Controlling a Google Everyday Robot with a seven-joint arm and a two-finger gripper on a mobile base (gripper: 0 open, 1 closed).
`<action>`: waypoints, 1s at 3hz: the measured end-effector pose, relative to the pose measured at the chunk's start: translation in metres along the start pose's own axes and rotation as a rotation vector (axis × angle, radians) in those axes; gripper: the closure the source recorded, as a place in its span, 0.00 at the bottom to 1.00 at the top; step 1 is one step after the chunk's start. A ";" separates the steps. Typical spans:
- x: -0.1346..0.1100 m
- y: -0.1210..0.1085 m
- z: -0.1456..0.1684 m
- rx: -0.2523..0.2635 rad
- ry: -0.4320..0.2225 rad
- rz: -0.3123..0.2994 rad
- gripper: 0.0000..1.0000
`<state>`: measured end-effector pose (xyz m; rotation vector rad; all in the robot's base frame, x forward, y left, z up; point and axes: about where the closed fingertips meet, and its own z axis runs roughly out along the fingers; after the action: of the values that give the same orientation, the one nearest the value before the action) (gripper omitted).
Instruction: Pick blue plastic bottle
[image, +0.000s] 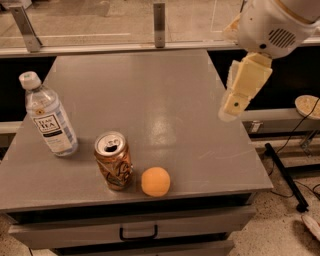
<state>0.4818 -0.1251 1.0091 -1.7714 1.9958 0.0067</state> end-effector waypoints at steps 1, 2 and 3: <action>-0.075 -0.001 0.046 -0.091 -0.125 -0.085 0.00; -0.136 0.008 0.085 -0.155 -0.241 -0.136 0.00; -0.187 0.014 0.113 -0.182 -0.349 -0.150 0.00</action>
Offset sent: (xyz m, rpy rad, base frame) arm 0.0422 0.2427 -0.0521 0.3187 0.0888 0.3721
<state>0.5175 0.0871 0.9685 -1.8760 1.6541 0.4317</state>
